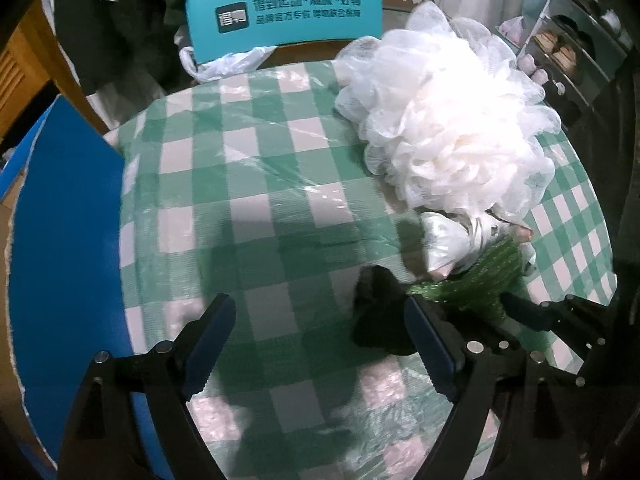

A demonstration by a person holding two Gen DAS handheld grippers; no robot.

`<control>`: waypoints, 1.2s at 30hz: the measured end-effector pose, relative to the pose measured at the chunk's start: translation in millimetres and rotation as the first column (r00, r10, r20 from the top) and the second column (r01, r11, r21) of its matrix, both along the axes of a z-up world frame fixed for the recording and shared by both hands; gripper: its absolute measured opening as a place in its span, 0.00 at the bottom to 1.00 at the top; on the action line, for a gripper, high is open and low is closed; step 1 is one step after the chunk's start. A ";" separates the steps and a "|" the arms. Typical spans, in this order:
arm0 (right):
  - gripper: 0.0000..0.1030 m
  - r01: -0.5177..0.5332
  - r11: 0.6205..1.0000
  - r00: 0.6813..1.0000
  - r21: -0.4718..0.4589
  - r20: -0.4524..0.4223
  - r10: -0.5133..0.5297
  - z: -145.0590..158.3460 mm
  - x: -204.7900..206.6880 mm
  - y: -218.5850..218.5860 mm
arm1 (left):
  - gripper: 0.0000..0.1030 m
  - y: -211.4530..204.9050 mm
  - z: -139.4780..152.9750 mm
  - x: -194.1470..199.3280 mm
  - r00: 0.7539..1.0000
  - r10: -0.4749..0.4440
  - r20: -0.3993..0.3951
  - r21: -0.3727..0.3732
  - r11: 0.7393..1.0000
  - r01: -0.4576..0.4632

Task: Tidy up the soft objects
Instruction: 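Grasp the black sock with the left gripper while the right gripper holds the green scrubber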

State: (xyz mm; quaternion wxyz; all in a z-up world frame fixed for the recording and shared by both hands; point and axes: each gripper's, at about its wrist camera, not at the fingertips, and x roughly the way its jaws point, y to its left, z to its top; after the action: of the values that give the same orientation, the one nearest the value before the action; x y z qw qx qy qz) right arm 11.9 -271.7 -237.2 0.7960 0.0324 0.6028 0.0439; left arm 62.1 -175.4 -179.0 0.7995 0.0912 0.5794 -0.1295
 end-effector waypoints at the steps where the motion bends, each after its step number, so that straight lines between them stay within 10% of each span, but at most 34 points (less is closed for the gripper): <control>1: 0.28 0.002 1.000 1.000 0.005 0.000 -0.002 0.2 -1.5 -1.0 | 0.85 -3.5 -2.4 -0.1 1.000 -0.007 -0.003 0.006 1.000 0.007; 26: 0.12 0.101 0.993 0.993 0.056 -0.062 -0.098 14.2 -33.2 -70.6 | 0.67 11.6 -4.9 -6.3 0.999 -0.042 0.002 0.058 0.997 0.042; 32: 0.58 0.143 0.988 0.990 0.060 -0.008 -0.142 31.4 -39.2 -88.3 | 0.84 16.0 10.5 -9.1 0.999 -0.035 0.018 0.001 0.999 0.035; 36: 0.64 0.130 0.990 0.991 0.061 0.029 -0.132 42.5 -41.6 -90.9 | 0.84 12.8 13.9 -11.2 0.999 -0.050 0.008 -0.020 0.999 0.050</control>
State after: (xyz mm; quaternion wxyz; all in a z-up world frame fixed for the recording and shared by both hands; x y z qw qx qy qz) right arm -29.7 -362.6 -194.8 0.8057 0.0946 0.5847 0.0099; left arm 50.9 -162.6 -165.1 0.7992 0.0979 0.5724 -0.1550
